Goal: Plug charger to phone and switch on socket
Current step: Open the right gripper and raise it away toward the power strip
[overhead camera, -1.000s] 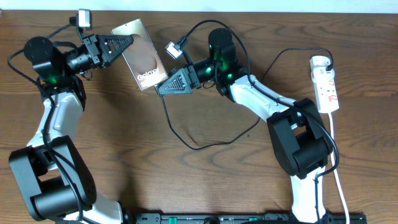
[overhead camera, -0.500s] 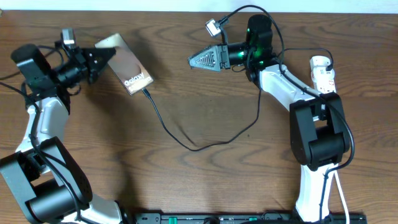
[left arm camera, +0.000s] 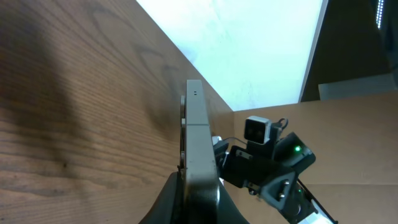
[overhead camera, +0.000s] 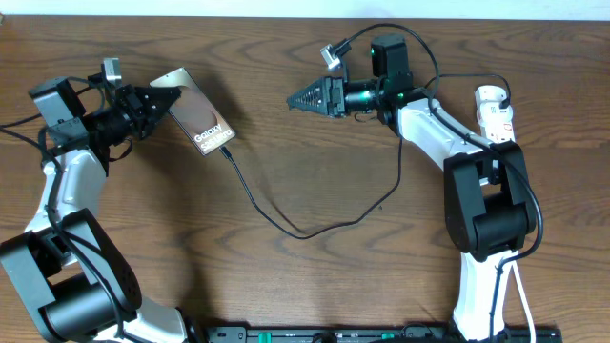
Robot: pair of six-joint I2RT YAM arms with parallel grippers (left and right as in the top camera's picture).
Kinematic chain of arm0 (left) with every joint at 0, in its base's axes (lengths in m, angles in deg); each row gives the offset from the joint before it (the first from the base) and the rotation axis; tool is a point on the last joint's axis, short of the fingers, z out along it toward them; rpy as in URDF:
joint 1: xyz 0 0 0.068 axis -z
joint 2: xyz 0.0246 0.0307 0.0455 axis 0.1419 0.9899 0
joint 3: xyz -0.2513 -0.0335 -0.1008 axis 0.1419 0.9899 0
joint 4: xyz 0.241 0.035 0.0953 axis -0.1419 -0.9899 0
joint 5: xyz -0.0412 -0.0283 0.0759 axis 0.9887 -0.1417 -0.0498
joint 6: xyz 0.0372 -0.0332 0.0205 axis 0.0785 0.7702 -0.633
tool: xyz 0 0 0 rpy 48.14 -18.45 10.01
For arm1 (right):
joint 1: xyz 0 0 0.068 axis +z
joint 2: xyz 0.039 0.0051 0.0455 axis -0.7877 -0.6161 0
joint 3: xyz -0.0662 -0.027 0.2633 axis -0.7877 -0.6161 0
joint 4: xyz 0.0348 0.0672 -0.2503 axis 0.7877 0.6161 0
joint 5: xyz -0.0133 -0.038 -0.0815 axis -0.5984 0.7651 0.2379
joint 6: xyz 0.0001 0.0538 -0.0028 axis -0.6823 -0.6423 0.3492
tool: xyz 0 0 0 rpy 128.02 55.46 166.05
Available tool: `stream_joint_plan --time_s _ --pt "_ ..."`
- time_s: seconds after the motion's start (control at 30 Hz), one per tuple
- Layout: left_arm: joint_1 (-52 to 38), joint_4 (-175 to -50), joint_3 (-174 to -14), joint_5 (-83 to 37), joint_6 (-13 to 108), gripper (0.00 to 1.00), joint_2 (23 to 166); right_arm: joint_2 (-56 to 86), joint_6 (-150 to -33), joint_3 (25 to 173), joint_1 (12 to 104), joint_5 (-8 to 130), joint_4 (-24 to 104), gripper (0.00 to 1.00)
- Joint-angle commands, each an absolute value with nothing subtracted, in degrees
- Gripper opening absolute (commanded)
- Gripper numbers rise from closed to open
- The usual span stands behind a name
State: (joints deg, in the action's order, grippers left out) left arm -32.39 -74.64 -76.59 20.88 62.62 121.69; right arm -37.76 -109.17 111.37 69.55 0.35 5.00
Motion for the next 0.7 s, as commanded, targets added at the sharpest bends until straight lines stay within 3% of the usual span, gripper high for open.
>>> stream_joint_plan --time_s 0.0,0.1,0.37,0.5,0.67 --pt "-32.5 -74.4 -77.6 22.0 61.9 0.07 121.2 -38.0 -101.6 111.8 69.2 8.2 9.7 0.99" --pt "-32.5 -74.4 -77.6 22.0 61.2 0.07 121.2 -38.0 -99.2 112.1 69.2 11.9 13.1 0.99" --pt "-32.5 -75.3 -77.6 21.3 60.4 0.07 121.2 -38.0 -88.8 121.2 69.3 34.6 37.6 0.99" --pt "-32.5 -81.8 -77.6 15.7 57.6 0.07 121.2 -38.0 -88.6 126.4 69.3 47.7 47.3 0.99" --pt "-32.5 -91.1 -77.6 7.8 53.7 0.07 121.2 -38.0 -88.6 129.0 69.3 54.4 52.5 0.99"
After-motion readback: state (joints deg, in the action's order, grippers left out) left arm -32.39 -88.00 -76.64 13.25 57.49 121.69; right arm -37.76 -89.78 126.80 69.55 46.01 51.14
